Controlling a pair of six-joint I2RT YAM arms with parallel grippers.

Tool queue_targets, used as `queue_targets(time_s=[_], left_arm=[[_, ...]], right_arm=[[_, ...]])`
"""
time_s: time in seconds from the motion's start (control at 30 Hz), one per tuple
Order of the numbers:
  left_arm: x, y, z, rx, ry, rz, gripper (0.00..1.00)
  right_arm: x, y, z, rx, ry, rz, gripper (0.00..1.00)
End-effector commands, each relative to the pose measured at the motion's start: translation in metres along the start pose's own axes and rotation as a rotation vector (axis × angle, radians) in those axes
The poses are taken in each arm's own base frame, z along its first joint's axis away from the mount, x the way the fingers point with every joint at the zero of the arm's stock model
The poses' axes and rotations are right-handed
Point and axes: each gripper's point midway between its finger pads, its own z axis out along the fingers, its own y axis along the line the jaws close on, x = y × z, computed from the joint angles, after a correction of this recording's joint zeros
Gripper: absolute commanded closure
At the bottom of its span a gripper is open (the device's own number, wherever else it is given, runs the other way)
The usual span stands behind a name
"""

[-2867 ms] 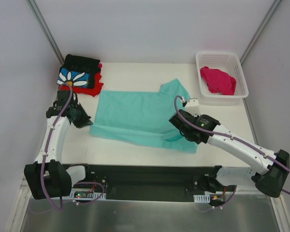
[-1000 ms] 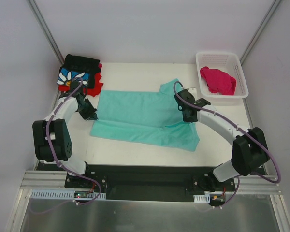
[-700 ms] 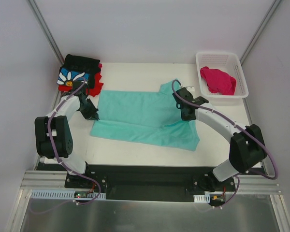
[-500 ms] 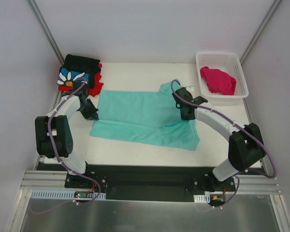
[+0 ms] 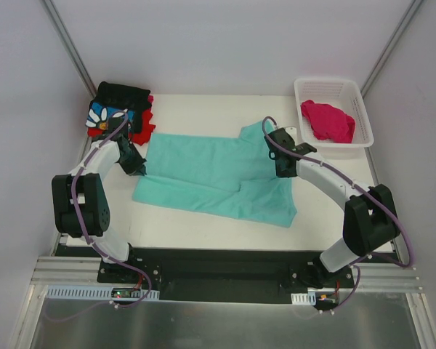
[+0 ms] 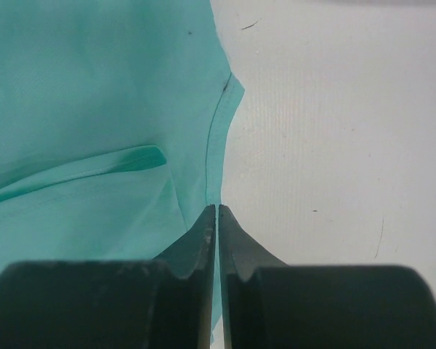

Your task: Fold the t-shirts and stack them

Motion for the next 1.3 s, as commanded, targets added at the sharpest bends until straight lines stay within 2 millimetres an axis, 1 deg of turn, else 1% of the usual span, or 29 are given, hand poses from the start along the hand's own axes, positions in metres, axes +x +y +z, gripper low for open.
queue_targets(time_s=[0.0,0.03,0.07,0.1,0.13,0.17,0.2,0.23,0.27,0.33,0.37,0.43,0.47,0.5,0.53,0.57,0.6,0.67,0.7,0.77,0.83,0.93,1.1,1.27], left_arm=[[-0.01,-0.005,-0.003,-0.019,-0.025,0.001,1.0],[-0.011,-0.005,-0.003,-0.018,-0.024,-0.001,0.9],[-0.011,-0.007,-0.004,-0.013,-0.023,-0.001,0.83],[-0.012,-0.008,-0.004,-0.01,-0.02,-0.001,0.71],[-0.01,-0.009,-0.005,-0.007,-0.015,0.002,0.24],[-0.012,-0.009,-0.006,-0.005,-0.019,0.001,0.2],[-0.011,-0.01,-0.008,-0.003,-0.021,0.001,0.18],[-0.011,-0.01,-0.01,-0.001,-0.025,0.003,0.05],[-0.012,-0.012,-0.016,0.002,-0.036,0.007,0.01],[-0.011,-0.013,-0.022,-0.003,-0.054,0.021,0.01],[-0.006,-0.018,-0.028,0.008,-0.058,0.037,0.01],[0.004,-0.022,-0.029,0.028,-0.042,0.038,0.01],[0.01,-0.02,-0.027,0.03,-0.025,0.03,0.01],[0.019,-0.027,-0.024,0.039,-0.009,0.05,0.01],[0.024,-0.028,-0.02,0.039,0.003,0.057,0.01],[0.033,-0.031,-0.014,0.051,0.037,0.06,0.01],[0.039,-0.037,-0.01,0.065,0.05,0.077,0.01],[0.047,-0.04,-0.004,0.064,0.081,0.097,0.01],[0.054,-0.043,-0.002,0.065,0.095,0.113,0.01],[0.059,-0.046,0.003,0.062,0.111,0.128,0.01],[0.064,-0.048,0.007,0.059,0.12,0.14,0.01],[0.067,-0.047,0.011,0.051,0.129,0.142,0.01],[0.067,-0.043,0.013,0.037,0.121,0.15,0.01],[0.066,-0.041,0.015,0.024,0.118,0.157,0.01]], right_arm=[[-0.015,-0.004,-0.008,-0.008,-0.055,0.009,0.93],[-0.016,-0.003,-0.01,-0.017,-0.059,0.012,0.93],[-0.017,-0.003,-0.013,-0.023,-0.066,0.018,0.93],[-0.017,-0.004,-0.013,-0.026,-0.063,0.02,0.93],[-0.016,-0.003,-0.015,-0.032,-0.063,0.024,0.94],[-0.016,-0.002,-0.017,-0.045,-0.061,0.031,0.94],[-0.016,-0.003,-0.022,-0.056,-0.066,0.038,0.94],[-0.015,-0.001,-0.025,-0.073,-0.064,0.041,0.94],[-0.012,0.002,-0.027,-0.096,-0.054,0.05,0.93],[-0.009,0.006,-0.037,-0.135,-0.059,0.059,0.92],[-0.001,0.013,-0.038,-0.174,-0.038,0.067,0.91],[0.005,0.024,-0.041,-0.233,-0.027,0.069,0.88],[0.013,0.034,-0.041,-0.288,0.005,0.068,0.86],[0.014,0.041,-0.041,-0.312,0.009,0.078,0.85],[0.017,0.047,-0.038,-0.334,0.024,0.075,0.84],[0.021,0.056,-0.039,-0.378,0.047,0.077,0.83],[0.022,0.062,-0.036,-0.397,0.054,0.081,0.83],[0.029,0.073,-0.03,-0.433,0.09,0.073,0.82],[0.03,0.076,-0.026,-0.436,0.093,0.072,0.81],[0.034,0.082,-0.02,-0.449,0.12,0.059,0.8],[0.035,0.09,-0.016,-0.473,0.13,0.05,0.77],[0.039,0.099,-0.007,-0.492,0.155,0.046,0.76],[0.044,0.105,0.009,-0.474,0.185,0.037,0.75],[0.045,0.107,0.017,-0.468,0.196,0.031,0.76]])
